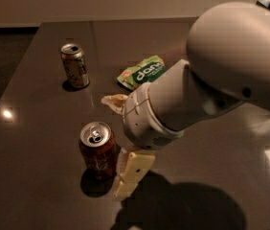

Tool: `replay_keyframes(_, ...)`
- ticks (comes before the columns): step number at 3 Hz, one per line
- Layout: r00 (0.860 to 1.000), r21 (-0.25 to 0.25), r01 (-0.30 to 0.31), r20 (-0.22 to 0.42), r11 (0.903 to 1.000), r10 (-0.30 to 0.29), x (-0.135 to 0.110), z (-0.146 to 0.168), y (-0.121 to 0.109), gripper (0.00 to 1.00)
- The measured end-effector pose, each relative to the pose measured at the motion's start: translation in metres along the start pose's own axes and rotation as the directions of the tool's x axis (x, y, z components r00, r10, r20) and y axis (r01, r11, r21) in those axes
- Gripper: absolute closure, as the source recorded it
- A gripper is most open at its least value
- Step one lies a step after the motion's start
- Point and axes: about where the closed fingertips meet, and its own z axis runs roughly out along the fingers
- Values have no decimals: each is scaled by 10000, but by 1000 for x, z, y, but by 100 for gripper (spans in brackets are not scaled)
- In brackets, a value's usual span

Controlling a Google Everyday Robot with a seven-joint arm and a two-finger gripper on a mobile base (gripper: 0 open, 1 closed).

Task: Knock coke can over

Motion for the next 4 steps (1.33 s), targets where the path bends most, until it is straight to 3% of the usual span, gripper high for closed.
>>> replay_keyframes(1, 9995, -52, -165, 256, 9999, 166, -6, 14, -3, 0)
replay_keyframes(2, 9985, -223, -219, 491, 9995, 230, -16, 21, -5, 16)
replay_keyframes(3, 9971, -324, -314, 676, 9990, 336, -22, 21, -7, 39)
replay_keyframes(4, 9990, -471, -381, 234, 9982, 393, -27, 16, -11, 64)
